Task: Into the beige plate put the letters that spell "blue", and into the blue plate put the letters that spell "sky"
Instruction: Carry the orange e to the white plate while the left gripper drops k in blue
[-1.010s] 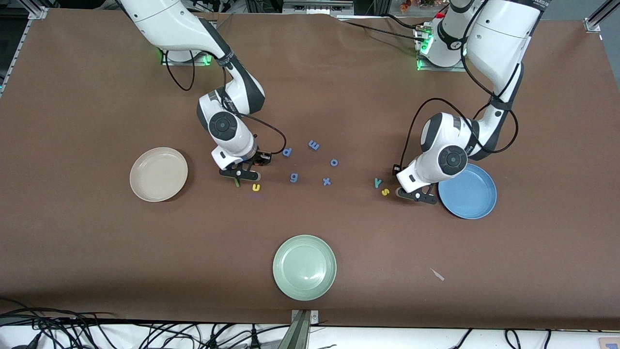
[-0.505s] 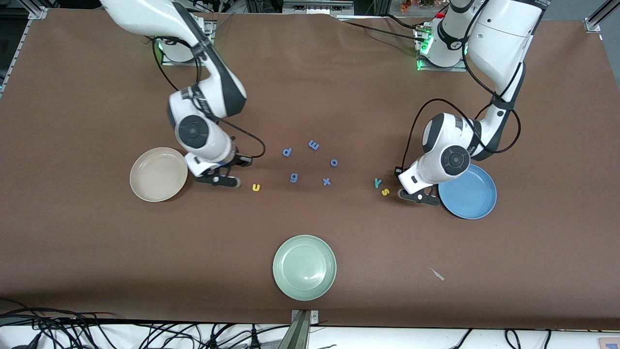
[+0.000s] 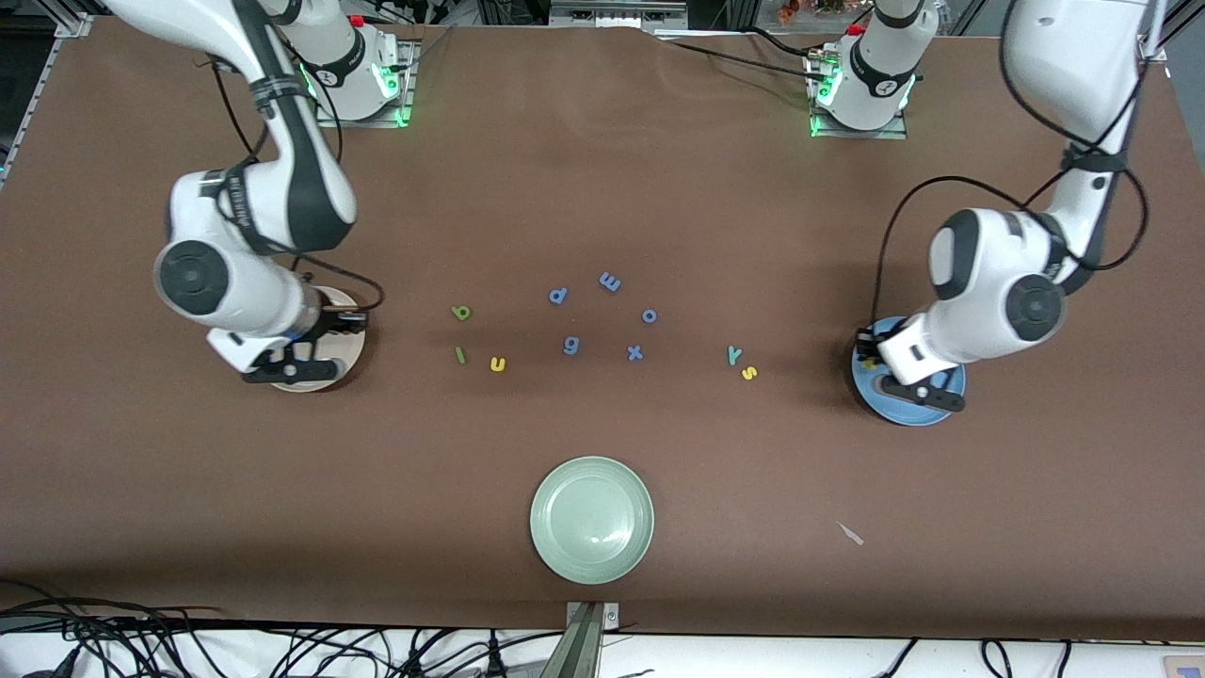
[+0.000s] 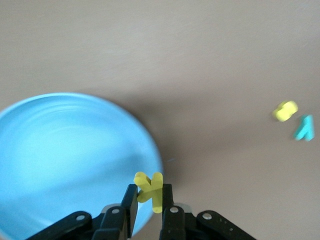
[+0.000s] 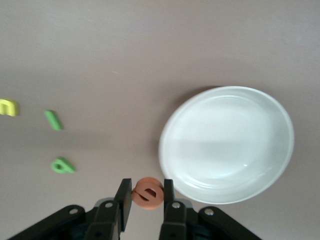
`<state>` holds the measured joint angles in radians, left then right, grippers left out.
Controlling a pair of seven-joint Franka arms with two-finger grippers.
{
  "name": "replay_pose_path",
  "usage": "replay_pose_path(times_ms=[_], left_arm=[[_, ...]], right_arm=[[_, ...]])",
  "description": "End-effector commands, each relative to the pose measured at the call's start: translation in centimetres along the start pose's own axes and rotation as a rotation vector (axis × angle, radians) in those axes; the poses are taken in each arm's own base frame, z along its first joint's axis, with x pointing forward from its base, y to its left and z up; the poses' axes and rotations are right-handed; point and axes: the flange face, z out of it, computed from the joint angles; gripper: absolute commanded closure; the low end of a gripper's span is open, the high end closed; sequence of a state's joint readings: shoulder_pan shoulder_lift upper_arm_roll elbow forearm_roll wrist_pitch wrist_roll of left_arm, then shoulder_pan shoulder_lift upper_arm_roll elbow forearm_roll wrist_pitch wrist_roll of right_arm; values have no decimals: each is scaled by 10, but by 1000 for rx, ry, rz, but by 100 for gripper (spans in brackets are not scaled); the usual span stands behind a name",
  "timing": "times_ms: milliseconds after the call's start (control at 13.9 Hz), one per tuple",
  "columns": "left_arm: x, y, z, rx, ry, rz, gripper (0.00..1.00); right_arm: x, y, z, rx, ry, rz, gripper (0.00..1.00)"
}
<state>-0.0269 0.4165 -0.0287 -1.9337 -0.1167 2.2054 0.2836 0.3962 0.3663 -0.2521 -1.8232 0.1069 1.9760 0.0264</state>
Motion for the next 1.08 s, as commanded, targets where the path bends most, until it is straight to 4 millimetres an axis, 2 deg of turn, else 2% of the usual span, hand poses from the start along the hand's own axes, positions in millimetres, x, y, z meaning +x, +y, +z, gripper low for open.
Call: replay_pose_path(times_ms=[0,144,216,289,433,505,577,649,794,866,1010], left_arm=[[-6,-15,18,-9,-23,73,81],[-4,-14,22,-13,-25,70,15],[-2,-10,23,-16,-21,73,8],[0,-5,24,-17,-22,75,8],[11,23,36,-45,-26,86,9],[15,37,39,-89,-9,65,9],[22,62,42,-114,26,67,9],[29,88,47,-116,61,89,9],[37,126,67,-88,106,143,9],[39,138,78,-78,116,162,13],[53,149,84,-69,142,184,22]], right_arm=[[-17,37,26,58,-9,-42,95],[-29,54,48,55,24,-81,94],[-36,60,63,48,38,-98,92],[-42,71,77,40,53,-100,92],[-46,76,97,21,79,-127,92],[-44,77,100,21,69,-117,62],[-41,76,93,24,74,-112,1],[-38,74,86,28,66,-118,0],[-29,54,75,35,49,-130,0],[-26,32,77,36,47,-123,0],[-26,-6,81,55,51,-89,0]])
